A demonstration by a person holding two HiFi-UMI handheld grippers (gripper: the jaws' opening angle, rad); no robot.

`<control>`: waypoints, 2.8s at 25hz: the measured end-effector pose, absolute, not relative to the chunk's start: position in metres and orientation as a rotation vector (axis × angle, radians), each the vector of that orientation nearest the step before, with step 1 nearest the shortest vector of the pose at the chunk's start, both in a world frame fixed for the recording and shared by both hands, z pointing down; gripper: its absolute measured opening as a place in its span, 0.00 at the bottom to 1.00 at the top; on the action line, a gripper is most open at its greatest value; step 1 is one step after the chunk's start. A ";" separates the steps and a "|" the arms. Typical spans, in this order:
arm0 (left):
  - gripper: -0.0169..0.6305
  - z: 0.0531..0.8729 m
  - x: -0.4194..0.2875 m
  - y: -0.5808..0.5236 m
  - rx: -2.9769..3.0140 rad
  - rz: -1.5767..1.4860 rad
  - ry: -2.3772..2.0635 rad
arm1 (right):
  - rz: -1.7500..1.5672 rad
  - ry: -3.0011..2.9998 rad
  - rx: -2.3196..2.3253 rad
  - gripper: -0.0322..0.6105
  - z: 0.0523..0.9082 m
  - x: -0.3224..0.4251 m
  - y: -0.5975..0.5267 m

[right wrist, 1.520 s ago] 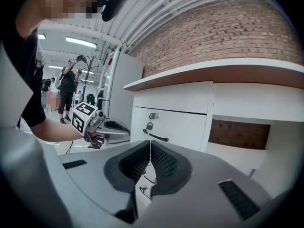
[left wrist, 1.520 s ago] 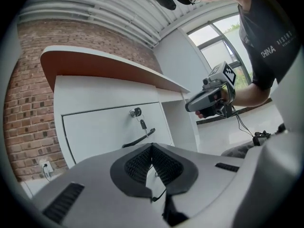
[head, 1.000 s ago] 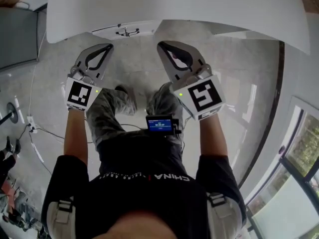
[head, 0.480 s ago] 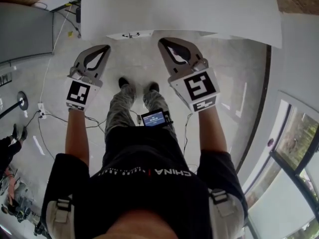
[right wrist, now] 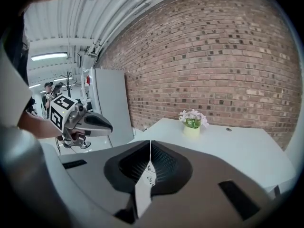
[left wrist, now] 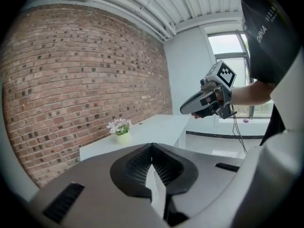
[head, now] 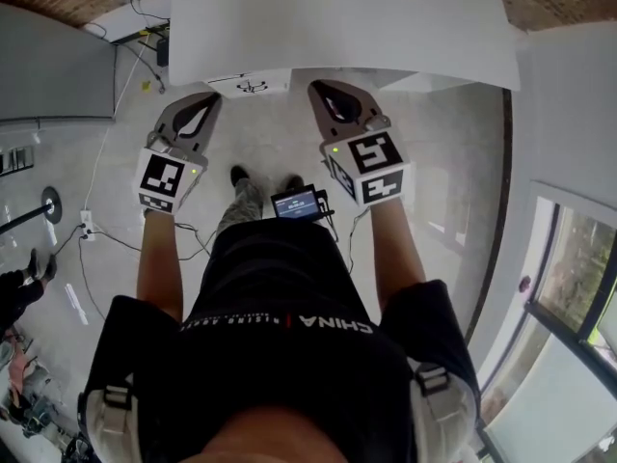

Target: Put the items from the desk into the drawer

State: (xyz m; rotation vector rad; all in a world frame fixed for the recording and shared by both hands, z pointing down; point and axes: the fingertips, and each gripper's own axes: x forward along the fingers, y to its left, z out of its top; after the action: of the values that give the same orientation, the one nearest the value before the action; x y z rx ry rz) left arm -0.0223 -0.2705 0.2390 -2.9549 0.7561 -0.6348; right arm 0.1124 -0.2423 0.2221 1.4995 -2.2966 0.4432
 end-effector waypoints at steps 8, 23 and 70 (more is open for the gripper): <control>0.05 0.234 -0.014 -0.223 -2.916 -0.666 0.829 | 0.397 -2.349 1.412 0.08 0.222 0.119 -0.202; 0.05 0.225 -0.053 -0.124 -2.843 -0.724 0.977 | 0.383 -2.418 1.340 0.08 0.228 0.101 -0.119; 0.05 0.209 0.085 0.277 -2.918 -0.490 0.962 | 0.278 -2.245 1.433 0.07 0.216 0.236 0.299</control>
State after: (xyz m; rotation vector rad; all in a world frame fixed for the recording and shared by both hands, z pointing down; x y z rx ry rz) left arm 0.0851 0.2773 0.2094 -2.9185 0.9617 -0.4901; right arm 0.2357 0.2993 0.2156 1.4331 -2.2451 0.2783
